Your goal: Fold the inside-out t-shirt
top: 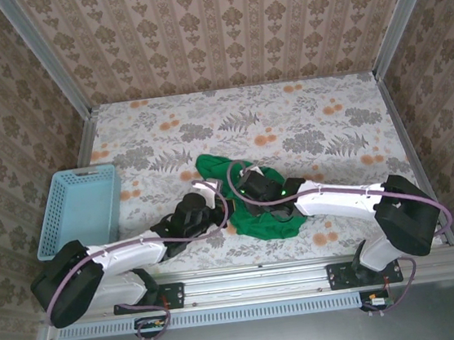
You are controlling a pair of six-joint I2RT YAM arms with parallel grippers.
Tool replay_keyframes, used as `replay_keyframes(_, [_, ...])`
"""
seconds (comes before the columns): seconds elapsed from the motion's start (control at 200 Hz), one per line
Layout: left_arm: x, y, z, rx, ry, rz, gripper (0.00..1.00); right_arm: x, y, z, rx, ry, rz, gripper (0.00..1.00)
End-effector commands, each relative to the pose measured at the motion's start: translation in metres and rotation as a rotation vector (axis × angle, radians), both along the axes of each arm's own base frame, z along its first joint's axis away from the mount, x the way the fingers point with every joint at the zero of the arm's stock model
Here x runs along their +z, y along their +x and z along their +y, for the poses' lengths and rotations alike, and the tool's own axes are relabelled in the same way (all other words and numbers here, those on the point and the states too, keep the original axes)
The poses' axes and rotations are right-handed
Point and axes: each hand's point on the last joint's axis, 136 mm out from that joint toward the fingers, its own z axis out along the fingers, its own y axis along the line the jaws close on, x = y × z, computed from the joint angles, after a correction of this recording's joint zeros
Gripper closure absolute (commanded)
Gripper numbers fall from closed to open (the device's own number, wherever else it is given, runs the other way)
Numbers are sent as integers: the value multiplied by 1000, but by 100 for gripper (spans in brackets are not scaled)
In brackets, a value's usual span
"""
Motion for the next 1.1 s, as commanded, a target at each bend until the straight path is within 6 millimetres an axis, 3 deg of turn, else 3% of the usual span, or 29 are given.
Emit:
replay_keyframes(0.0, [1, -1, -1, -12, -36, 17, 100, 0, 7, -37, -134, -115, -25, 87])
replay_keyframes(0.085, [0, -1, -1, -14, -34, 19, 100, 13, 9, -34, -124, -65, -55, 86])
replay_keyframes(0.3, [-1, 0, -3, -24, -50, 30, 100, 52, -5, 10, 26, 129, -94, 75])
replay_keyframes(0.42, [2, -1, -6, -33, -64, 28, 100, 55, -14, 35, 95, 195, -79, 68])
replay_keyframes(0.475, [3, -1, -7, -38, -69, 27, 100, 41, -13, 40, 88, 185, -45, 67])
replay_keyframes(0.575, [4, -2, -7, -46, -70, 27, 100, 30, -8, 36, 50, 155, -46, 67])
replay_keyframes(0.715, [6, -6, -8, -66, -81, 24, 100, 24, 0, 32, 24, 116, -74, 57])
replay_keyframes(0.84, [8, -8, -9, -80, -91, 19, 100, 19, 8, 31, 2, 81, -97, 57])
replay_keyframes(1.095, [11, -9, -8, -77, -101, 13, 100, 13, 26, 14, -71, -20, -158, 70])
